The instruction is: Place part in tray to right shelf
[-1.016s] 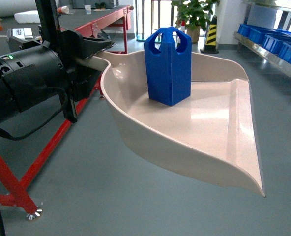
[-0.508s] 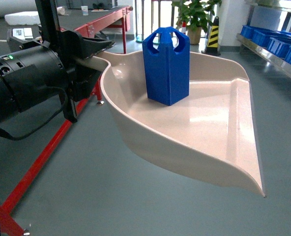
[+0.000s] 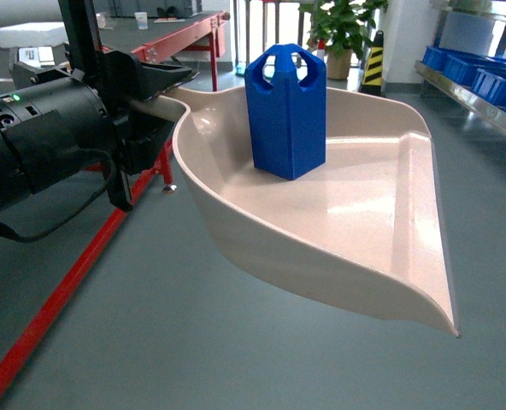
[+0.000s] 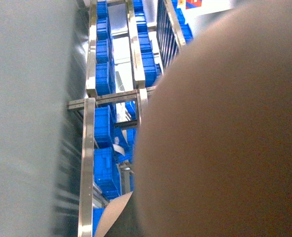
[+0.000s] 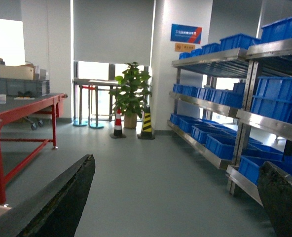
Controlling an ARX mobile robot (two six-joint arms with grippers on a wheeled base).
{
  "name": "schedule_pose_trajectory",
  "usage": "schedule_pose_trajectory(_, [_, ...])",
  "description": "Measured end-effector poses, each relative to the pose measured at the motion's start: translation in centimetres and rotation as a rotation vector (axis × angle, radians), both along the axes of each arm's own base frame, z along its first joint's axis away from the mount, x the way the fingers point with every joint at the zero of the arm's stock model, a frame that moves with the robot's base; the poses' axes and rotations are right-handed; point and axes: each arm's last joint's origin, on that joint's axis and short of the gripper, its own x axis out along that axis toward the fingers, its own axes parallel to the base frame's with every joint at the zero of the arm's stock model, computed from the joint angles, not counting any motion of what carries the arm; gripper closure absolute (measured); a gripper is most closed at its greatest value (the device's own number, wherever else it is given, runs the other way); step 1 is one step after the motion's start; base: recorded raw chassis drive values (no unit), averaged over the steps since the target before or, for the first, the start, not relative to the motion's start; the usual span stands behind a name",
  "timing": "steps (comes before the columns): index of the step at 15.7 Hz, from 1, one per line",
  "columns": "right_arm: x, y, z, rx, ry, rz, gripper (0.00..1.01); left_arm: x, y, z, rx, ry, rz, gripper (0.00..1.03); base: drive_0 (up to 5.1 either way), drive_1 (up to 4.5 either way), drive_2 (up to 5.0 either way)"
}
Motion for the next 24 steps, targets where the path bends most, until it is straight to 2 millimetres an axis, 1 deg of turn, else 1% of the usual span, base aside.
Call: schedule_pose_trajectory(24, [0.07, 0.01, -0.12, -0.001, 0.010, 0.001, 0.03, 0.01, 0.00, -0.06, 0.002, 0.006, 0.000, 0.90, 0.0, 4.29, -4.4])
